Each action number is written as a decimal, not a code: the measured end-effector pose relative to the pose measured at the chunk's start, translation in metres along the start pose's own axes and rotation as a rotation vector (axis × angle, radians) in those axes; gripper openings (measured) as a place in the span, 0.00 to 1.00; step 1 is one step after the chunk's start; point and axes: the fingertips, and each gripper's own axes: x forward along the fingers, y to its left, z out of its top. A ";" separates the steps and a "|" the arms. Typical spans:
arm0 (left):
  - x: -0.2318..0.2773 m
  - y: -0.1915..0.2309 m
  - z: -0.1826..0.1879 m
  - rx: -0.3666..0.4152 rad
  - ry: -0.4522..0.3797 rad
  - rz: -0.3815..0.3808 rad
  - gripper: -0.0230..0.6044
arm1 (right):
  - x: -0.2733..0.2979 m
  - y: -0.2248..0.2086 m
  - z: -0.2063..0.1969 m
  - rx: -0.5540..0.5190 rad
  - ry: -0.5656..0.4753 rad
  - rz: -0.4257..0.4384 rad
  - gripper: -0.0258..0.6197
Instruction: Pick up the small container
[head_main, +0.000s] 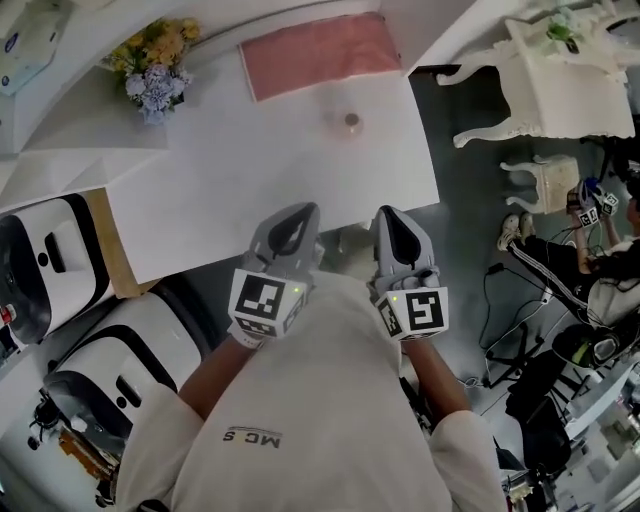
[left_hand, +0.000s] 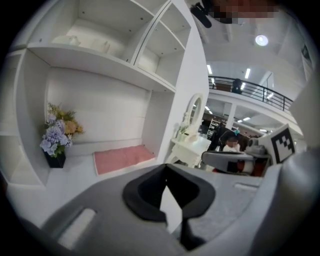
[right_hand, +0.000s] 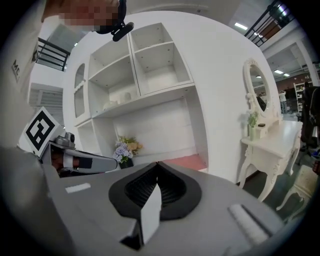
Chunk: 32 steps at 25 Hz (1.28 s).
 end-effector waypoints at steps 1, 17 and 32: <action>0.003 -0.001 -0.001 -0.001 0.003 0.008 0.04 | 0.003 -0.003 -0.001 -0.006 0.003 0.012 0.04; 0.070 0.010 -0.012 0.004 -0.031 0.130 0.04 | 0.044 -0.057 -0.019 -0.034 0.016 0.129 0.04; 0.130 0.040 -0.042 -0.007 -0.068 0.194 0.04 | 0.101 -0.087 -0.053 -0.047 0.007 0.177 0.04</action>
